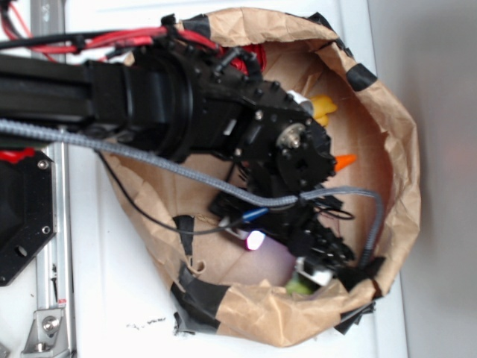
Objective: Grab the green animal.
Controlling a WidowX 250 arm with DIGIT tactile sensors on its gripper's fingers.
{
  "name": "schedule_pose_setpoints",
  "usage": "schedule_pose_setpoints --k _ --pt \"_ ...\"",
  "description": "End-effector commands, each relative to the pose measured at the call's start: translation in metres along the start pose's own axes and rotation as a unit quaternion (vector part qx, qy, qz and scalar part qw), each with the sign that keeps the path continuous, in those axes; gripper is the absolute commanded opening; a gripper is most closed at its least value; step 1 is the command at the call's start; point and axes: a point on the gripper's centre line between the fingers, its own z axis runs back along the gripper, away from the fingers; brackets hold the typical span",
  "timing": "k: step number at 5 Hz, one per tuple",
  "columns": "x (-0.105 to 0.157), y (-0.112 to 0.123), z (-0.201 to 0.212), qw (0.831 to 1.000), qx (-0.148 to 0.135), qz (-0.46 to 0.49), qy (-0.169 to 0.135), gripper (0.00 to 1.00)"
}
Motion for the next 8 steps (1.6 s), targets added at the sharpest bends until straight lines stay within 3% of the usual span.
schedule_pose_setpoints --k 1,2,3,4,5,6,7,8 --pt "-0.013 -0.018 -0.019 0.995 0.038 -0.064 0.073 1.00" --pt "-0.025 -0.017 -0.028 0.986 0.076 -0.098 0.111 0.33" --pt "-0.028 -0.011 -0.022 0.983 0.093 -0.111 0.117 0.00" --pt "-0.020 -0.001 0.005 0.984 0.090 -0.121 0.097 0.00" --pt "-0.010 0.023 0.039 0.989 0.083 -0.107 0.055 0.00" --pt "-0.007 0.051 0.081 0.994 0.053 -0.093 0.017 0.00" --pt "-0.012 0.056 0.112 0.998 0.000 -0.068 -0.011 0.67" --pt "-0.017 0.044 0.118 0.998 -0.014 -0.067 0.000 1.00"
